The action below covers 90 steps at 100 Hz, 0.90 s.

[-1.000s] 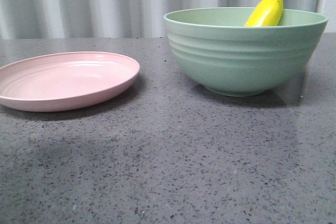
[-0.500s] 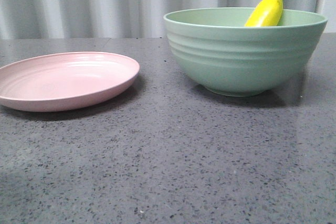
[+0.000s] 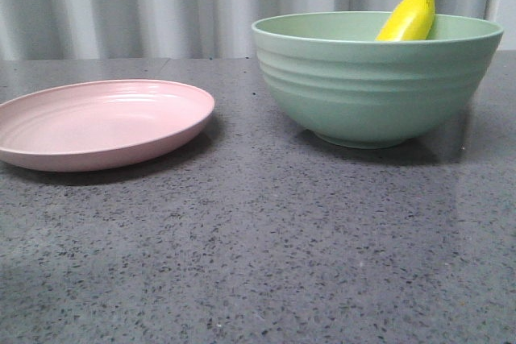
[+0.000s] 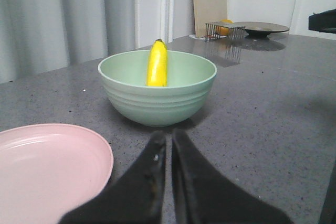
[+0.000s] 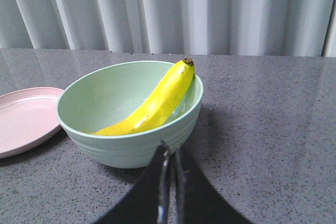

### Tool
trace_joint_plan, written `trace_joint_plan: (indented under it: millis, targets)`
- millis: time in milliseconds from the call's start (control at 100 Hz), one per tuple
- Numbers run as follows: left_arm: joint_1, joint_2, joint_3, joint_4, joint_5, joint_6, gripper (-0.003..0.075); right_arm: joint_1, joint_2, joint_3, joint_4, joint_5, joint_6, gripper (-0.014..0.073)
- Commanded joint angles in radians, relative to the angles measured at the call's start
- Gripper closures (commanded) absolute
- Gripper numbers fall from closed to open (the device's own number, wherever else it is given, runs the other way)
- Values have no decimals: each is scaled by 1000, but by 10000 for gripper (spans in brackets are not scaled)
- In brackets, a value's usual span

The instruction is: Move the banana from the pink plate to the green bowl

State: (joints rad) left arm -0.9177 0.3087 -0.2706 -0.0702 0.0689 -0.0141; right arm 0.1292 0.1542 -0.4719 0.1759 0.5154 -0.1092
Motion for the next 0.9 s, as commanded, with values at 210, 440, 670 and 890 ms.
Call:
trace_joint_plan:
  millis: [210,440,670,890]
  targets:
    - [205,-1,69,-9,-145,-8,739,-2,11,-19,-7,-75,-9,666]
    - [499,-134,197,-9,-150,-8,739,-2,11,-19,-7,-75,-9,666]
    - [776,-256,293,48,-150,-8,739,-2,11,-19,-7,-75,-9,666]
    - [882,-347,297,39,147,-8,739,-2,11,-19,-7,-75,-9,666]
